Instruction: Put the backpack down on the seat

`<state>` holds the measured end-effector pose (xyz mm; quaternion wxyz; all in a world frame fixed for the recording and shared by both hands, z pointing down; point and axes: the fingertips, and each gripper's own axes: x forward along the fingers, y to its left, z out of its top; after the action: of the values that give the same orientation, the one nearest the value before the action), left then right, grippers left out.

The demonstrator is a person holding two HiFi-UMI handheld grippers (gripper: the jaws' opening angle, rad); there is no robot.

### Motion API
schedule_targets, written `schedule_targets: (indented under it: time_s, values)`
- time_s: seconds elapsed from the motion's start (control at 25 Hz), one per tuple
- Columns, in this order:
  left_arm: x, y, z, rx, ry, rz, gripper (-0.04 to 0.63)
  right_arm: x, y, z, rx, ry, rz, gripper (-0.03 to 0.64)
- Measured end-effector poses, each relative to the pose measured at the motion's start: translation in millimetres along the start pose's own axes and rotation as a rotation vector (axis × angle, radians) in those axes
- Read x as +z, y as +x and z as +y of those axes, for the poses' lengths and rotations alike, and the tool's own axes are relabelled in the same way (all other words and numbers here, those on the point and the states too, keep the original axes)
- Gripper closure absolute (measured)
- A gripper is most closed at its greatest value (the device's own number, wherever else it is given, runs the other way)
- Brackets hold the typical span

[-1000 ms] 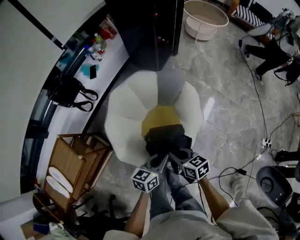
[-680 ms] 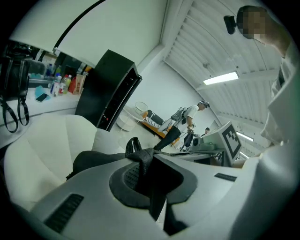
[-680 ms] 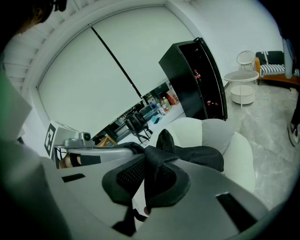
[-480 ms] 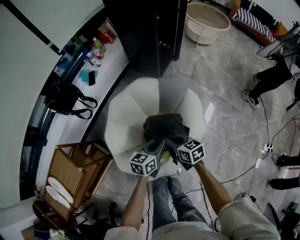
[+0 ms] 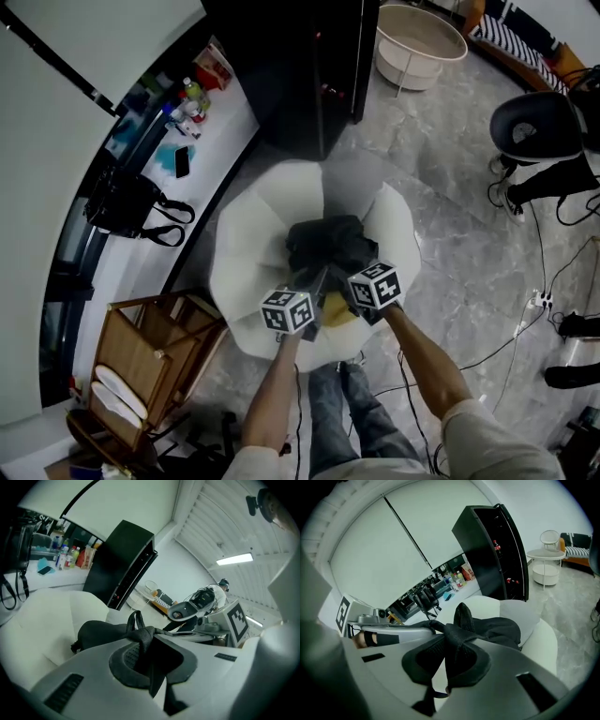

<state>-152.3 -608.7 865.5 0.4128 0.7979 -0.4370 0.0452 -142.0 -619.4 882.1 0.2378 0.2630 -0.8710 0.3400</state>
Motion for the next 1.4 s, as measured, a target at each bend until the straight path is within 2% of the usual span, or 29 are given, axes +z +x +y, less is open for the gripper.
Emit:
schedule_targets:
  time_s: [0.12,0.28,0.48,0.56,0.6,0.64,0.68,0.76,0.96,1.16,1.32,1.4]
  values:
    - [7,5,12,0.015,0.007,-0.002,0.552,8,12,-5,-0.005,-0.021,-0.002,0.575]
    - [3,4,15,0.021,0.025,0.019,0.552,2,15,-4,0.0,0.01,0.003,0.575]
    - [-4,1,21,0.044,0.021,0.015,0.551,-9,18,-2,0.016,-0.006,0.048,0.572]
    - [-6,2,29,0.074,0.016,0.018,0.543,-15,19,-8,-0.007,-0.012,0.063,0.537]
    - [-9,1,35,0.097,0.013,0.029,0.497,-17,18,-13,-0.027,-0.003,0.061,0.495]
    - [-13,1,41,0.121,0.009,0.044,0.418,-19,17,-18,-0.048,0.01,0.056,0.464]
    - [-18,-1,48,0.142,0.004,0.059,0.367,-21,15,-24,-0.064,0.026,0.051,0.449]
    - [-27,-6,58,0.176,0.004,0.077,0.336,-27,10,-32,-0.08,0.052,0.053,0.432]
    - [-31,-15,67,0.2,-0.001,0.061,0.336,-32,5,-36,-0.086,0.048,0.069,0.424]
    - [-36,-42,84,0.269,-0.016,0.05,0.336,-32,-2,-27,-0.079,0.032,0.064,0.425]
    - [-34,-47,74,0.267,0.023,0.053,0.336,-27,-4,-17,-0.072,0.023,0.046,0.426]
    - [-33,-46,63,0.266,0.071,0.068,0.337,-23,-7,-10,-0.073,0.015,0.038,0.436]
